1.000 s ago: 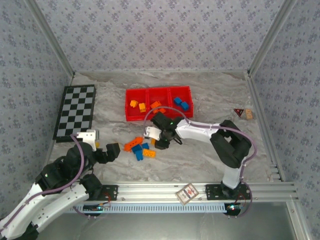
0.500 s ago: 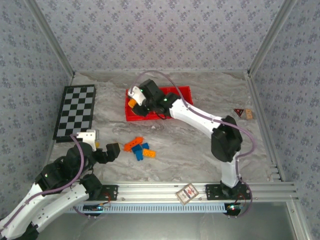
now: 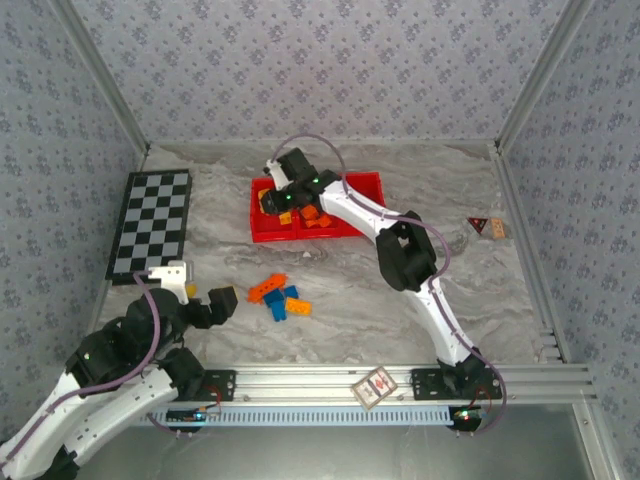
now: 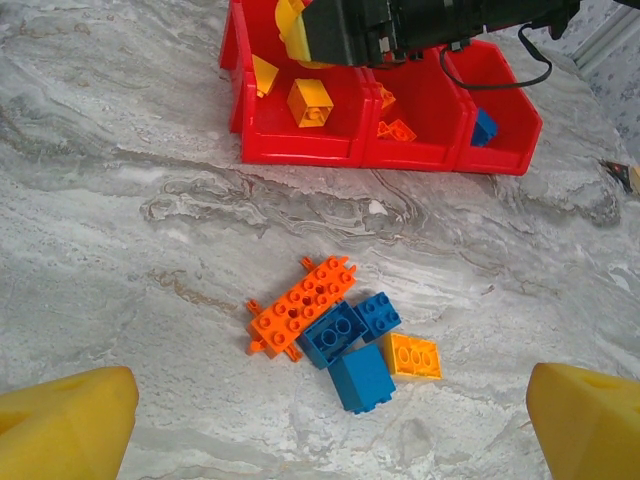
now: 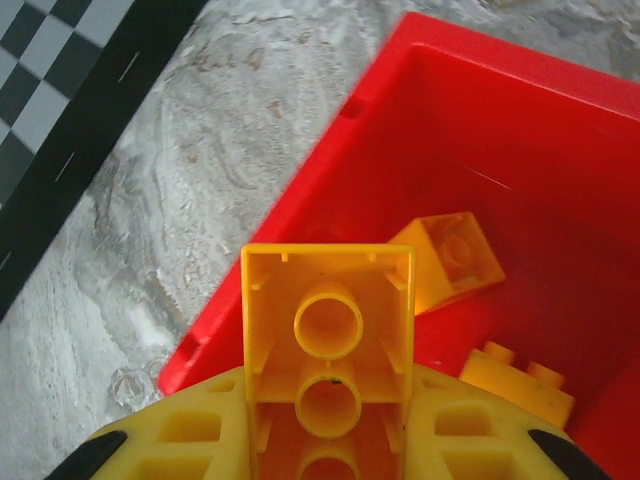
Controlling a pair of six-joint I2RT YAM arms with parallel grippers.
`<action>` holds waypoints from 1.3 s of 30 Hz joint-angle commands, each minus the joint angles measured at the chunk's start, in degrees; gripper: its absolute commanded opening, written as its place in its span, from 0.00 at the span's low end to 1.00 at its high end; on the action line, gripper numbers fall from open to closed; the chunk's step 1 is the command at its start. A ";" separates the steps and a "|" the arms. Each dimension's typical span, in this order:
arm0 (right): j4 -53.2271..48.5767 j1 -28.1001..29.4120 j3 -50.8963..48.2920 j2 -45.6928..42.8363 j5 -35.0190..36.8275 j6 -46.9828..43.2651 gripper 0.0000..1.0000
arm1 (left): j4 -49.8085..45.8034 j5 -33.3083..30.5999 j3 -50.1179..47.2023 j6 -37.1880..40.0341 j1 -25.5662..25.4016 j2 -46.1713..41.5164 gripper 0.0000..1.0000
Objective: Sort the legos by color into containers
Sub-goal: Place the lego in the container, then rotate the lego at the bottom-center of the table.
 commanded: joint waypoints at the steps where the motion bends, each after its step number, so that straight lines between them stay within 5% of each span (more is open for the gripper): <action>1: -0.80 -1.51 3.94 0.80 -4.79 4.14 0.37 | 0.30 -0.92 -0.43 -0.04 -0.38 -0.33 1.00; 11: -6.57 -4.24 12.32 4.26 -15.27 9.56 0.54 | 1.03 -0.29 -0.61 0.73 -0.40 1.07 1.00; 19: -6.04 -3.37 4.46 -3.28 -15.83 6.98 0.54 | 1.46 0.22 -0.72 0.89 -0.42 3.00 1.00; 23: -13.72 -2.26 0.53 -9.20 -15.24 0.07 0.54 | 5.16 0.30 -3.41 1.12 -0.43 3.78 1.00; 33: 0.39 7.05 -43.32 -42.27 3.83 -14.67 0.64 | 5.89 1.10 -3.15 2.34 -0.42 6.37 1.00; 39: 9.44 15.64 -61.69 -51.09 7.86 -19.86 0.71 | 4.24 -0.93 -2.65 1.41 -0.40 6.97 1.00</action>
